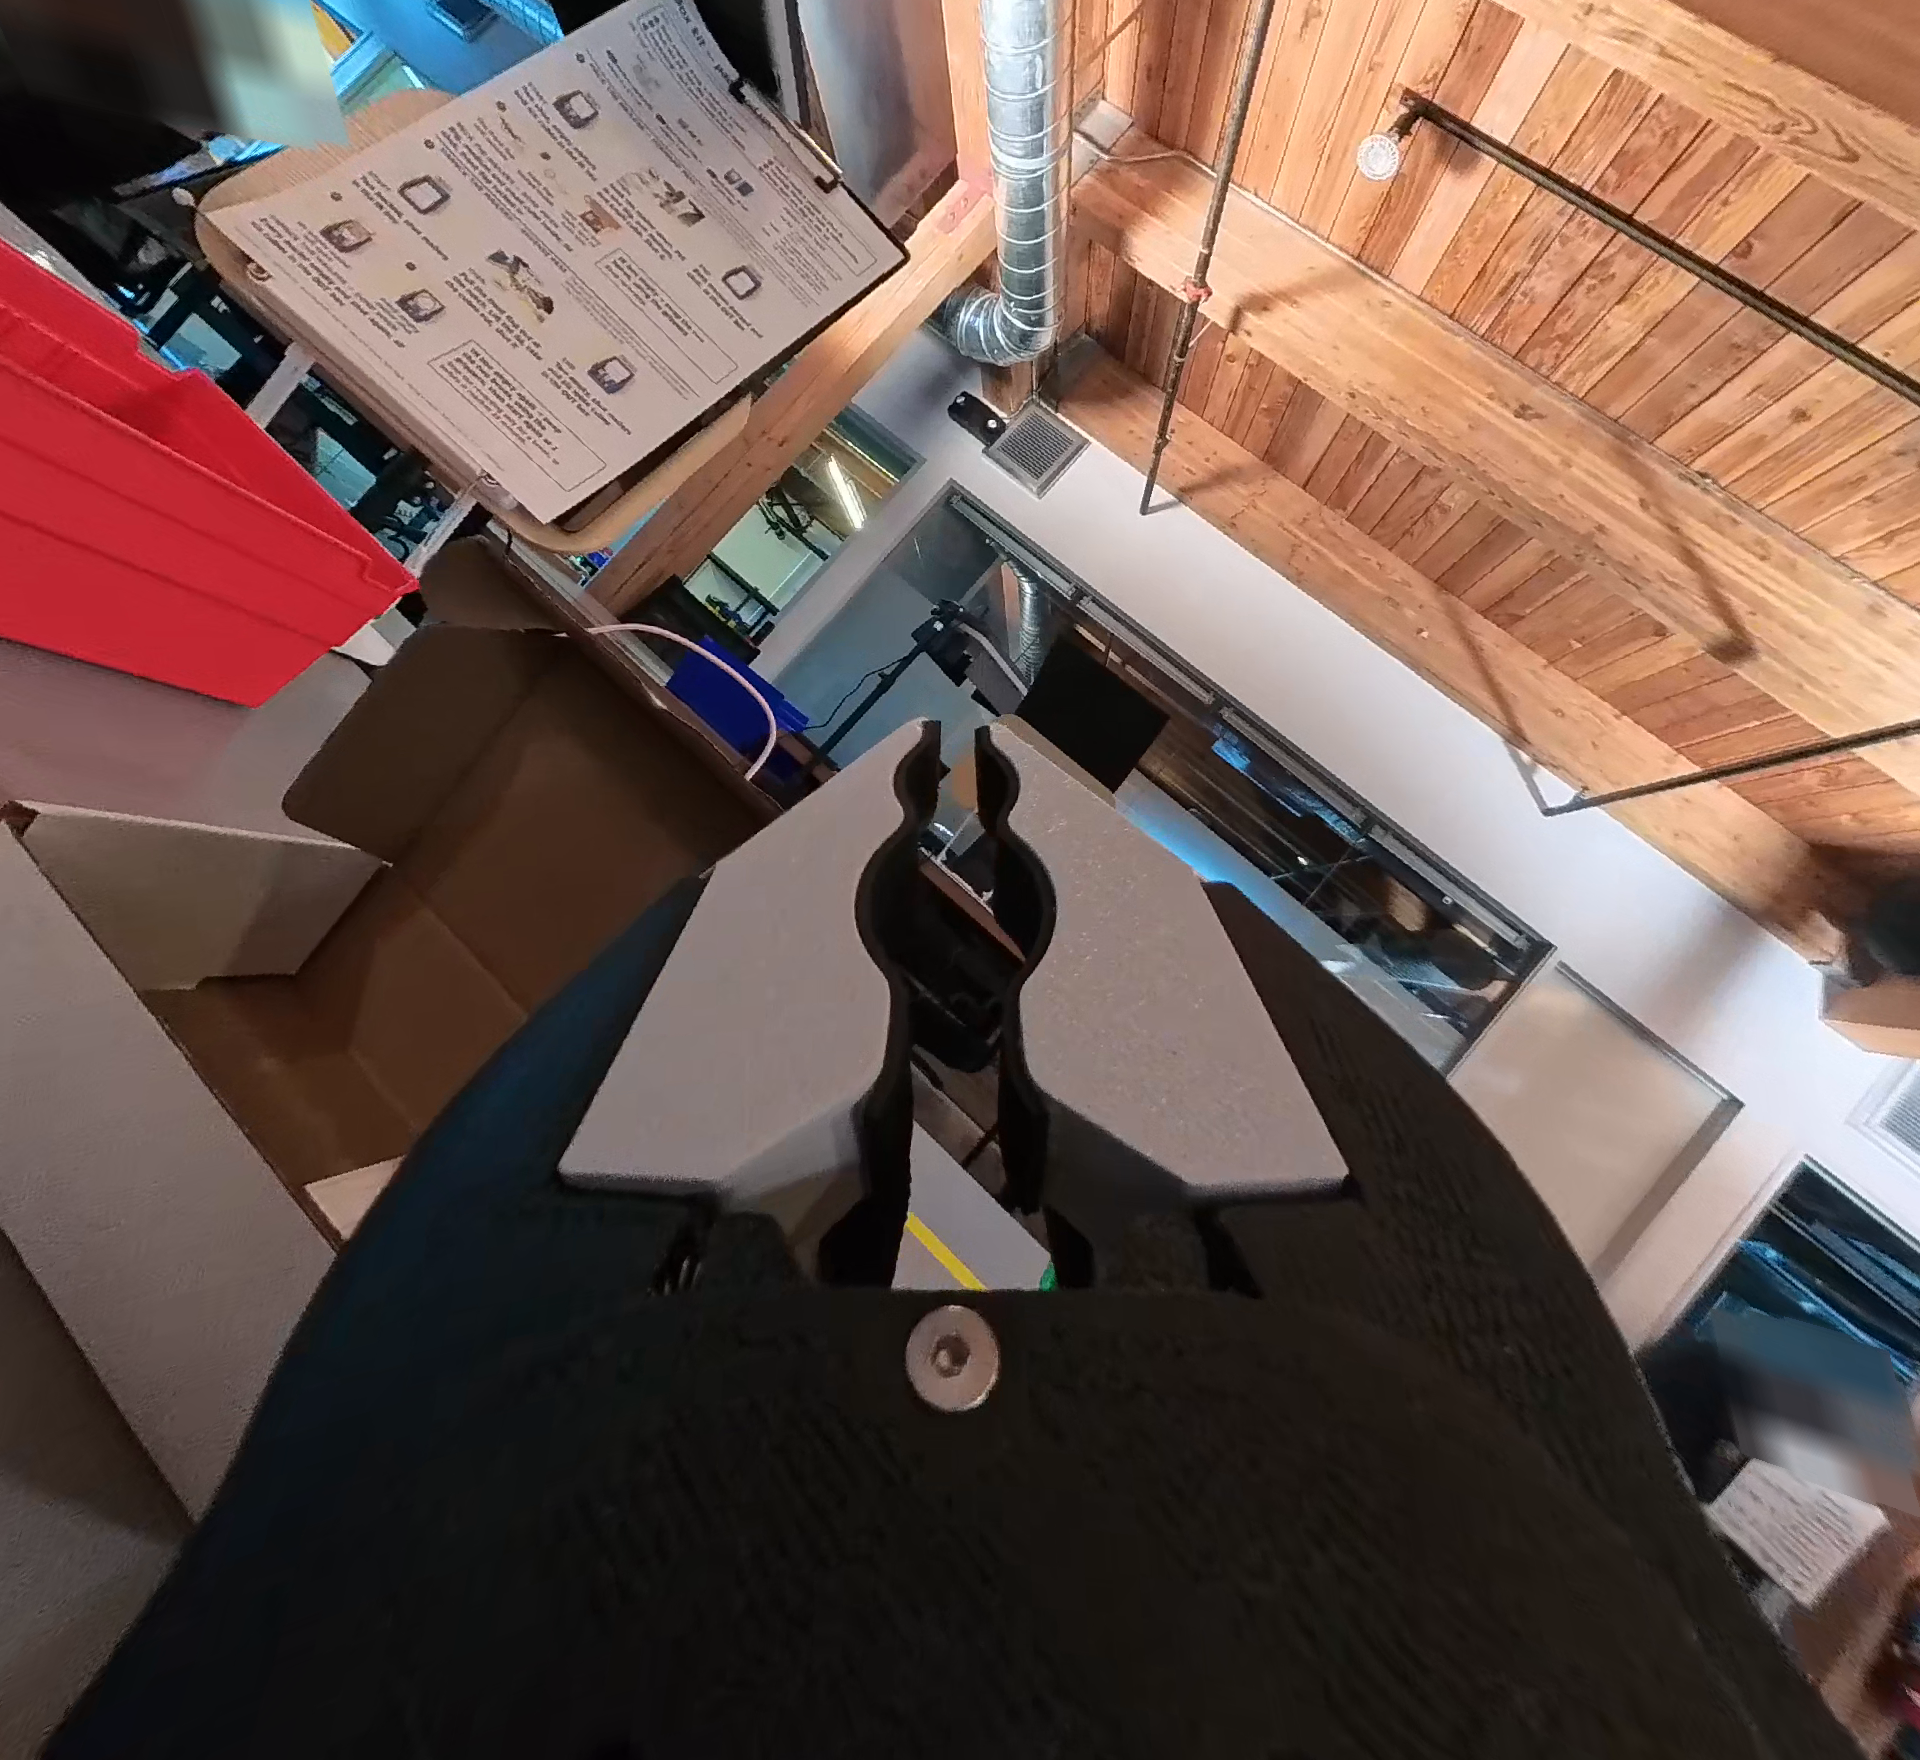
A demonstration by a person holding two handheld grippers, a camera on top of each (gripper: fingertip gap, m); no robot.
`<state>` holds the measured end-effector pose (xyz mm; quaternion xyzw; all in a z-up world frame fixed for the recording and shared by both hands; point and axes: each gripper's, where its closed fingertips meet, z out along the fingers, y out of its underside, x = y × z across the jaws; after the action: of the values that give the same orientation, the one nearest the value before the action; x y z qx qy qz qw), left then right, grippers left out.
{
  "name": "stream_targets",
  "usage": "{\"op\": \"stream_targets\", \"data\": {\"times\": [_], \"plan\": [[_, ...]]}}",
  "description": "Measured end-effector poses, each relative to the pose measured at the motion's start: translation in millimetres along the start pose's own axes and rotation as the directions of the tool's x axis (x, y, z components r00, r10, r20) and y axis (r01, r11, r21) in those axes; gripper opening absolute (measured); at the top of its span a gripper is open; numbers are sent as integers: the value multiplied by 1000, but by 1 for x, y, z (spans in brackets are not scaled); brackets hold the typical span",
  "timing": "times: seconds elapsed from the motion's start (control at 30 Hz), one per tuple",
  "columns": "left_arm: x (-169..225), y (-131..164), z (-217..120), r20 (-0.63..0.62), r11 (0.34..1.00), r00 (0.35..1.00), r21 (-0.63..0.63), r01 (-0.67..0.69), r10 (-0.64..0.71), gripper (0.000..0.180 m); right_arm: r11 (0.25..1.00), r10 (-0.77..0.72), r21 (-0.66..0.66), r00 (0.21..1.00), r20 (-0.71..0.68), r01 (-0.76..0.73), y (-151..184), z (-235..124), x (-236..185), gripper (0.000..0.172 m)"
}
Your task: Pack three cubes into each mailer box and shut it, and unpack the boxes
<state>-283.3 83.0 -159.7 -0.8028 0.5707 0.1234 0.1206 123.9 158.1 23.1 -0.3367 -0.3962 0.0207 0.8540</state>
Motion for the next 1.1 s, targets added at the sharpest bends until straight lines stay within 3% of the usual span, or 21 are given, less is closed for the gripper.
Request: {"op": "stream_targets", "data": {"times": [0.27,0.37,0.47,0.6,0.67,0.8,0.97,1.1], "plan": [[8,0,17,4,994,994,-24,-106,106,33,999,-49,5,998,34,49,-1,0,-9,4],[6,2,13,1,996,997,-43,-80,80,28,999,-48,5,998,35,48,-1,0,-9,3],[-8,-7,-5,88,998,995,-24,-53,55,27,999,-52,7,998,34,52,-2,0,-9,3],[-27,-80,-63,275,977,961,209,-42,-18,27,998,-56,9,998,17,56,-2,-1,-5,3],[-34,-106,-93,432,975,901,186,-122,30,26,999,-44,4,999,7,44,-1,-1,-2,3],[-8,-189,-134,508,913,858,309,-267,79,26,1000,-23,2,1000,-13,23,0,-2,4,3],[25,-282,-122,470,870,868,350,-346,156,26,999,-34,-3,999,-10,34,2,-2,3,2],[40,-328,-93,353,865,911,364,-345,215,25,999,-46,-3,999,3,46,2,-2,0,2]]}}
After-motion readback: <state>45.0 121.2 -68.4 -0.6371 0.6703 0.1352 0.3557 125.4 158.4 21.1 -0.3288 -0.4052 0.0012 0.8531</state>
